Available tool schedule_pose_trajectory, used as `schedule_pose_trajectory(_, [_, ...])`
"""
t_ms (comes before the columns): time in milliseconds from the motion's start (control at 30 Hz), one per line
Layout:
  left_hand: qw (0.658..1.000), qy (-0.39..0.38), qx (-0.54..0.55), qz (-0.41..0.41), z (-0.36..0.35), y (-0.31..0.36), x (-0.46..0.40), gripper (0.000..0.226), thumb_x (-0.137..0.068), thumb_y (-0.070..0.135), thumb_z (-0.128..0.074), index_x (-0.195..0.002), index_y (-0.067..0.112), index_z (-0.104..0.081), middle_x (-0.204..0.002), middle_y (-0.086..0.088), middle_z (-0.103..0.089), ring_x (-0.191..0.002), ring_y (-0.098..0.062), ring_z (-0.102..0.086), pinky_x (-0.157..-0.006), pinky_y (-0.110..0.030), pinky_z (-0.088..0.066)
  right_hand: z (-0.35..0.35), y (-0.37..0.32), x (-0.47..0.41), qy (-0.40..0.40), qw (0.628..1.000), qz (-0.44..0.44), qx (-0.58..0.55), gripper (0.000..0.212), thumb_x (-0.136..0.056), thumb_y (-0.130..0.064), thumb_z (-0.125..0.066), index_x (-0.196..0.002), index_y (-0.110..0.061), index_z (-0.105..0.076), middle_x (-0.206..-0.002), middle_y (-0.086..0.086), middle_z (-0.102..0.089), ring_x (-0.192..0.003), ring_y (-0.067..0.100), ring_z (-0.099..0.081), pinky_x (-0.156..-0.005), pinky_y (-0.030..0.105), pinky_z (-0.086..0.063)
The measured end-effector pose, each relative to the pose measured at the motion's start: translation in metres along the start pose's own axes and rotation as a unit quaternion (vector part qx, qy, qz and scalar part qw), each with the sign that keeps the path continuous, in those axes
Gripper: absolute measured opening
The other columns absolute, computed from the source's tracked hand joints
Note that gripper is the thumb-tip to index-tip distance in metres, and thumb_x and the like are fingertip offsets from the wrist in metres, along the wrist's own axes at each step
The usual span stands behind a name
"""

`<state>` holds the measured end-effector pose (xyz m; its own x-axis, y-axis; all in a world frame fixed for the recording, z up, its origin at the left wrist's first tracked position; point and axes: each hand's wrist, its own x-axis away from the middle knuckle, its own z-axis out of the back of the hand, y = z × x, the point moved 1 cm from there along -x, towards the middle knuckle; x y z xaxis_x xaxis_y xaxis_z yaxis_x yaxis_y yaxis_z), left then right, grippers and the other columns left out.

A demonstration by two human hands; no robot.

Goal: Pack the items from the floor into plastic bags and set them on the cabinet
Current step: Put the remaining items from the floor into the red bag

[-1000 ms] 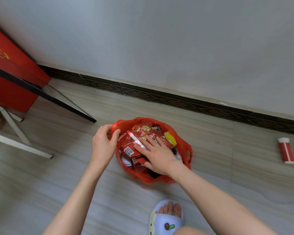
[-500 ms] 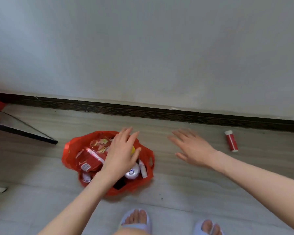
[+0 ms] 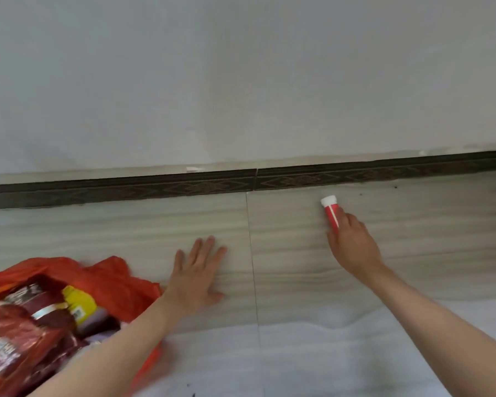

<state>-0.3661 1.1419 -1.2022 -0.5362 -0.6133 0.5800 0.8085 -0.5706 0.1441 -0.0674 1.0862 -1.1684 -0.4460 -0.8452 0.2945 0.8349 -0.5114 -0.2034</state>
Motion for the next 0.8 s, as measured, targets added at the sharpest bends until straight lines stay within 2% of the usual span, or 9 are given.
schedule_pose_trajectory(133, [1.0, 0.001, -0.003, 0.015, -0.011, -0.004, -0.004, 0.102, -0.08, 0.062, -0.049, -0.134, 0.025, 0.029, -0.138, 0.003, 0.039, -0.13, -0.017, 0.033, -0.112, -0.051, 0.006, -0.022, 0.008, -0.023, 0.02, 0.998, -0.054, -0.002, 0.047, -0.091, -0.013, -0.049, -0.132, 0.006, -0.036, -0.117, 0.031, -0.049, -0.104, 0.046, -0.048, -0.087, 0.047, -0.039])
schedule_pose_trajectory(267, [1.0, -0.006, -0.008, 0.018, -0.007, 0.001, -0.005, 0.098, -0.079, 0.062, -0.05, -0.143, 0.03, 0.018, -0.148, 0.003, 0.032, -0.137, -0.02, 0.027, -0.113, -0.051, 0.004, -0.035, 0.006, -0.029, 0.021, 0.99, -0.137, -0.006, 0.034, -0.091, -0.012, -0.048, -0.116, 0.011, -0.046, -0.118, 0.03, -0.048, -0.11, 0.042, -0.045, -0.091, 0.043, -0.035])
schedule_pose_trajectory(400, [0.999, -0.034, 0.006, 0.013, 0.006, -0.003, -0.006, 0.091, -0.082, 0.059, -0.049, -0.145, 0.029, 0.009, -0.154, 0.002, 0.021, -0.142, -0.021, 0.016, -0.114, -0.048, -0.001, -0.041, -0.008, -0.015, 0.024, 0.99, -0.136, -0.043, 0.031, -0.089, -0.011, -0.049, -0.111, 0.012, -0.049, -0.114, 0.031, -0.051, -0.107, 0.043, -0.046, -0.089, 0.043, -0.035])
schedule_pose_trajectory(533, [1.0, 0.01, 0.011, 0.022, 0.008, -0.004, 0.015, 0.08, -0.089, 0.053, -0.041, -0.146, 0.024, 0.008, -0.156, 0.001, 0.012, -0.143, -0.021, 0.008, -0.115, -0.045, 0.001, -0.04, -0.041, 0.028, 0.015, 0.983, -0.099, -0.153, 0.028, -0.086, -0.01, -0.052, -0.108, 0.006, -0.054, -0.109, 0.027, -0.054, -0.103, 0.041, -0.05, -0.086, 0.04, -0.037])
schedule_pose_trajectory(600, [0.998, 0.061, -0.011, 0.02, 0.004, -0.001, 0.041, 0.077, -0.089, 0.045, -0.049, -0.147, 0.017, -0.008, -0.156, -0.006, -0.002, -0.144, -0.026, -0.006, -0.114, -0.047, -0.01, -0.039, -0.059, 0.056, 0.005, 0.981, -0.066, -0.184, 0.027, -0.086, -0.011, -0.054, -0.109, 0.002, -0.056, -0.106, 0.023, -0.055, -0.101, 0.038, -0.052, -0.084, 0.037, -0.038])
schedule_pose_trajectory(633, [0.995, 0.1, -0.027, 0.009, 0.002, -0.001, 0.056, 0.077, -0.08, 0.042, -0.063, -0.143, 0.013, -0.028, -0.152, -0.01, -0.023, -0.139, -0.029, -0.026, -0.109, -0.049, -0.025, -0.038, -0.069, 0.07, -0.001, 0.981, -0.045, -0.191, 0.027, -0.086, -0.012, -0.054, -0.11, 0.001, -0.057, -0.105, 0.021, -0.056, -0.1, 0.037, -0.053, -0.083, 0.036, -0.038])
schedule_pose_trajectory(700, [0.985, 0.169, -0.027, -0.016, -0.006, -0.008, 0.086, 0.063, -0.058, 0.032, -0.081, -0.116, 0.016, -0.062, -0.123, -0.01, -0.062, -0.112, -0.03, -0.059, -0.085, -0.049, -0.05, -0.034, -0.09, 0.096, -0.016, 0.98, -0.007, -0.196, 0.027, -0.085, -0.013, -0.054, -0.109, -0.002, -0.058, -0.104, 0.018, -0.057, -0.098, 0.035, -0.054, -0.081, 0.034, -0.038])
schedule_pose_trajectory(733, [0.981, 0.192, -0.021, -0.021, -0.007, -0.012, 0.104, 0.05, -0.059, 0.029, -0.077, -0.107, 0.019, -0.066, -0.113, -0.007, -0.067, -0.105, -0.029, -0.063, -0.079, -0.049, -0.052, -0.031, -0.102, 0.109, -0.022, 0.98, 0.01, -0.199, 0.026, -0.085, -0.013, -0.055, -0.108, -0.003, -0.059, -0.103, 0.017, -0.057, -0.098, 0.035, -0.054, -0.08, 0.033, -0.038])
schedule_pose_trajectory(800, [0.974, 0.226, -0.004, -0.017, -0.005, -0.021, 0.141, 0.033, -0.072, 0.03, -0.053, -0.101, 0.022, -0.067, -0.109, -0.004, -0.068, -0.105, -0.028, -0.064, -0.081, -0.05, -0.051, -0.025, -0.125, 0.134, -0.03, 0.977, 0.051, -0.205, 0.022, -0.084, -0.013, -0.056, -0.104, -0.005, -0.06, -0.102, 0.017, -0.058, -0.097, 0.033, -0.055, -0.077, 0.03, -0.036])
